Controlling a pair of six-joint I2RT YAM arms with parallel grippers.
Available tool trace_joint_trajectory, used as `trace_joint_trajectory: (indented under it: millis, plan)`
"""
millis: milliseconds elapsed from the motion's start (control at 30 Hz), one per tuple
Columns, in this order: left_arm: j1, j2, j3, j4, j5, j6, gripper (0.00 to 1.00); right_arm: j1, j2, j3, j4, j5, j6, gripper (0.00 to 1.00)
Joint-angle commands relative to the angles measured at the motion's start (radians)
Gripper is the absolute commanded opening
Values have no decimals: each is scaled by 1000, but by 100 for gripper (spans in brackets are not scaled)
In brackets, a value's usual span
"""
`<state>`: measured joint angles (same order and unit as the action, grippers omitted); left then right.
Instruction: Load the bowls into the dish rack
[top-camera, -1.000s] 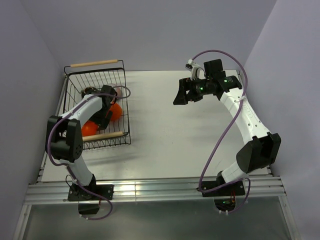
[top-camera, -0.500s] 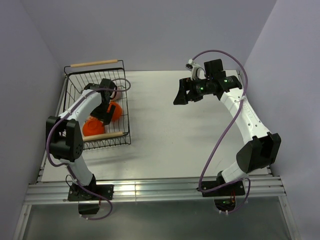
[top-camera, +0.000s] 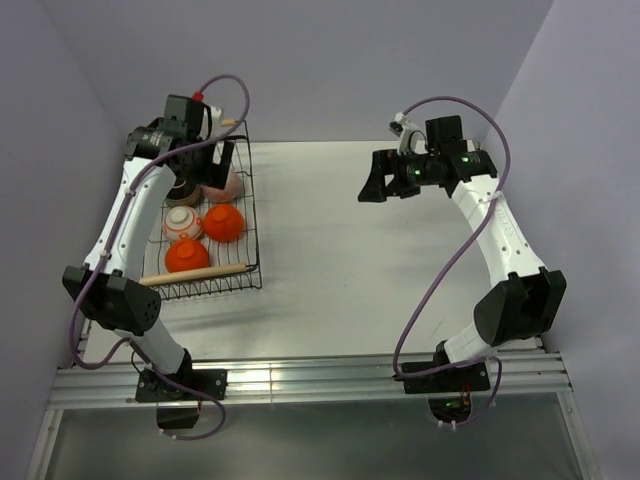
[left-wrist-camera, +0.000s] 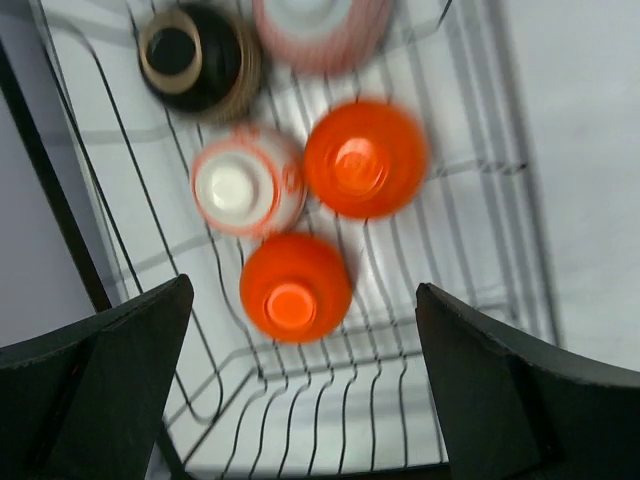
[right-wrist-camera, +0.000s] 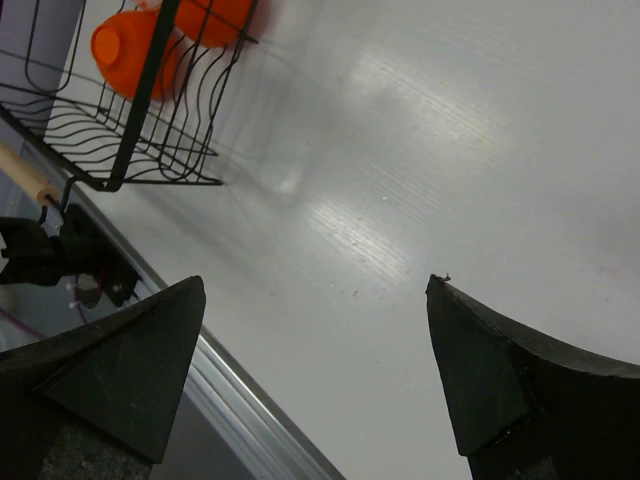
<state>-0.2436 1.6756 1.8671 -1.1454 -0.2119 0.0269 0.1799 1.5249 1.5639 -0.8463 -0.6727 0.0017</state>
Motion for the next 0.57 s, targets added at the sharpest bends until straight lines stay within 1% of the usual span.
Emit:
trace_joint_trajectory:
  millis: [0,67,100,167,267,400,500,533]
  plan:
    - [1,-10,141,49,161,-4,100,-63,-58,44,24,12,-5,99]
    - [1,24,202,84,203,-18,100,-112,-60,44,23,22,-3,99]
    - [1,33,213,101,244,-66,99,-129,-65,44,24,27,-3,100]
    - [1,55,228,154,290,-84,99,-173,-66,45,16,53,-6,100]
    - [0,70,221,231,347,-111,99,-252,-66,42,7,71,-15,100]
    - [0,91,228,276,384,-137,99,-316,-57,44,-11,70,-23,100]
    - [6,89,224,314,404,-142,99,-341,-55,45,-13,74,-31,100]
    - [12,72,205,328,437,-140,99,-347,-52,54,-8,81,-34,100]
